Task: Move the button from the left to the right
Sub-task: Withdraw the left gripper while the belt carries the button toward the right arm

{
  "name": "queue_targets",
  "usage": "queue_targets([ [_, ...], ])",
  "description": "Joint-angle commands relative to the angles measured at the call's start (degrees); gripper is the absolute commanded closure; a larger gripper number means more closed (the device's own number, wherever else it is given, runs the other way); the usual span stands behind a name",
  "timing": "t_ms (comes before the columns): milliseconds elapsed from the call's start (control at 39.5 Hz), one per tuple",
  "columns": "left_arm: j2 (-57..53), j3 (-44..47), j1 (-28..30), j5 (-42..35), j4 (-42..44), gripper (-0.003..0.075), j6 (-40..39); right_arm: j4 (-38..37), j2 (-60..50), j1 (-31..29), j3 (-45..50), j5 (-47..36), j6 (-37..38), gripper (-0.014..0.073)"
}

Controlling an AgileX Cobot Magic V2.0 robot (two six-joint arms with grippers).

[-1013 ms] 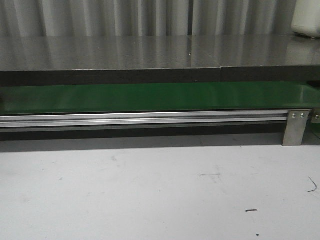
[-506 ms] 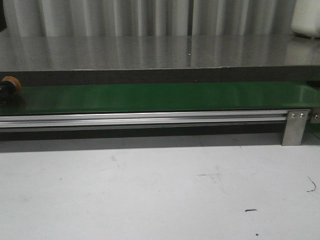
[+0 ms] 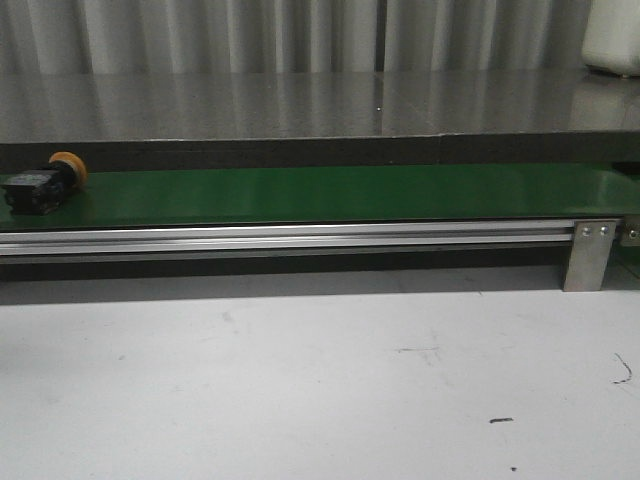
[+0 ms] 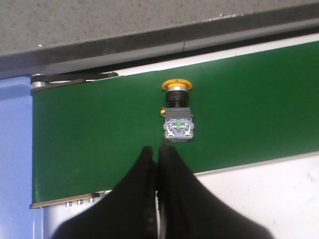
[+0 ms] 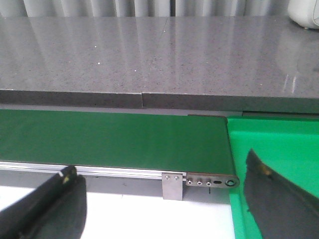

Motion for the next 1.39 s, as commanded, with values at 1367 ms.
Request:
queue_targets([
  [1367, -63.07, 47.60, -0.11, -28.05, -5.25, 0.0741, -0.39, 0.28, 0.84, -0.32, -2.16, -4.19, -0.26, -0.0060],
])
